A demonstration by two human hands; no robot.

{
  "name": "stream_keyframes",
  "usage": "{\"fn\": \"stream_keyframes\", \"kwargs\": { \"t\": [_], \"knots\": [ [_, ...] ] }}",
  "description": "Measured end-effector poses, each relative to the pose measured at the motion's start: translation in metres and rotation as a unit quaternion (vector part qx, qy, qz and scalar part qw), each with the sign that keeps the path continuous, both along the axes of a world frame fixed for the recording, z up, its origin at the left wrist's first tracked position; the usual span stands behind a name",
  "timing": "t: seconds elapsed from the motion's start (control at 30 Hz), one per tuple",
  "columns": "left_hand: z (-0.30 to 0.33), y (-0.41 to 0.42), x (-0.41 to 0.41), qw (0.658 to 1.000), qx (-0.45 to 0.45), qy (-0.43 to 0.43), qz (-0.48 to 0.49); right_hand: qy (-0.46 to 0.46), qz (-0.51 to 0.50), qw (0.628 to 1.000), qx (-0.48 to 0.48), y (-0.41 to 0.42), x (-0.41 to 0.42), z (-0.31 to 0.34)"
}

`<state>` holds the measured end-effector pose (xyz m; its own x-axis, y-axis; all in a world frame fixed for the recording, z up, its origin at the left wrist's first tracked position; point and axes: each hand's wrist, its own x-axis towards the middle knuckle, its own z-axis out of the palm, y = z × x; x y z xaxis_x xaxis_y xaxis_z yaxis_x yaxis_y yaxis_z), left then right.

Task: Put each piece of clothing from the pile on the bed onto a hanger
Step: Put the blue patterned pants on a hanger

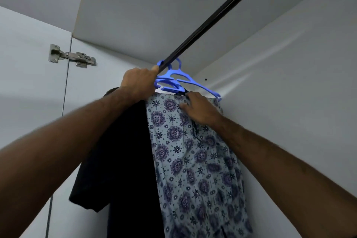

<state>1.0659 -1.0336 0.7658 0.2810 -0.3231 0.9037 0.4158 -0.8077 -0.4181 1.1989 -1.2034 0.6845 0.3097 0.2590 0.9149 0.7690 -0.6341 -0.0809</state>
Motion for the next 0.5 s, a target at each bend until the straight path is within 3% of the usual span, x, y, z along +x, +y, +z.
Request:
{"fn": "stream_keyframes", "kwargs": {
  "t": [0.5],
  "knots": [
    [-0.018,0.034,-0.036,0.992,0.080,-0.032,0.090,-0.001,0.055,0.998,-0.003,0.022,0.019,-0.009]
  ]
}}
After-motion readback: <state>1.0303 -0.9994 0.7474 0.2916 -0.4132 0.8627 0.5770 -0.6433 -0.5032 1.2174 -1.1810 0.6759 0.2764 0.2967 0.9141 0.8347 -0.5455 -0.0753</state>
